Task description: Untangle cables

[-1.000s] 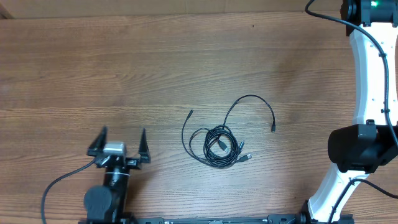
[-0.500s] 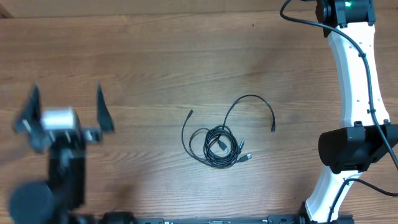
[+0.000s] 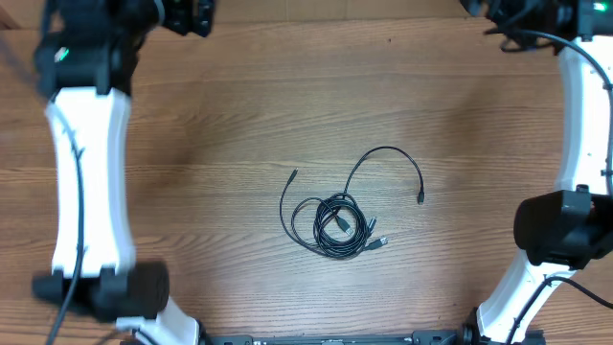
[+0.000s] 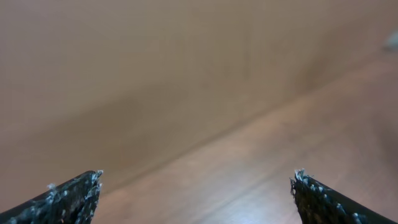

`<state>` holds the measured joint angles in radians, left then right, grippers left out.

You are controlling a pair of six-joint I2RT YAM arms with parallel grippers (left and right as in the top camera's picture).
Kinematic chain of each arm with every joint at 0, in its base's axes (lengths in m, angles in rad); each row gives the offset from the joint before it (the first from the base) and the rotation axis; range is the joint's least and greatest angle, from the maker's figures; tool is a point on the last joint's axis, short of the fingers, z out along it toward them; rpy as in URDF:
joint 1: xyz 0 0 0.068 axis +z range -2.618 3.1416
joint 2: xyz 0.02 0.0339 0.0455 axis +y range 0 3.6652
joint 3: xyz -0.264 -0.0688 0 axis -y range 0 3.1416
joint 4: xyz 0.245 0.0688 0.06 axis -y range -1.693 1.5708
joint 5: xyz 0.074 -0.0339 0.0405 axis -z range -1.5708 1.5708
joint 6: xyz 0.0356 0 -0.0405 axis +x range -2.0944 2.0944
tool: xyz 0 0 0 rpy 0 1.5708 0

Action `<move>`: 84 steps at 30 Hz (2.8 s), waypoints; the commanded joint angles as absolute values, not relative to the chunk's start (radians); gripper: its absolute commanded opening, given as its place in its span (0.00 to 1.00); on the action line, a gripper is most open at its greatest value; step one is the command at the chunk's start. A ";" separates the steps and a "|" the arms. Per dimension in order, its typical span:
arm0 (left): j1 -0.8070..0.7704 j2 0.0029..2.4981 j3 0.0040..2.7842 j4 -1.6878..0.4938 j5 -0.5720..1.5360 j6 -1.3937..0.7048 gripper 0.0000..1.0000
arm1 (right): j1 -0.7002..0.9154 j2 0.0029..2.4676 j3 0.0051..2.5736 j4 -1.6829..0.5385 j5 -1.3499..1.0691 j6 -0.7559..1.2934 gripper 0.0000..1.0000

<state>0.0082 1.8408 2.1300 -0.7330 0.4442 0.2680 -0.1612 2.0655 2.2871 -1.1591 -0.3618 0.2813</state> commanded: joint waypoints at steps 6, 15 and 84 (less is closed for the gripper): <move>-0.030 2.019 2.180 -0.659 0.655 0.006 1.00 | -0.134 2.037 2.298 -1.302 -0.400 0.232 1.00; -0.038 2.033 2.180 -0.548 0.652 -0.053 1.00 | -0.003 2.045 2.116 -1.452 -0.169 0.001 1.00; -0.067 2.039 2.180 -0.579 0.662 -0.373 1.00 | 0.096 2.031 3.141 -1.196 -0.132 0.083 0.04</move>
<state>-0.0467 2.0361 2.1555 -0.5678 0.6437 -0.3645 0.0998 2.0281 3.1352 -1.2041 -0.1413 0.0746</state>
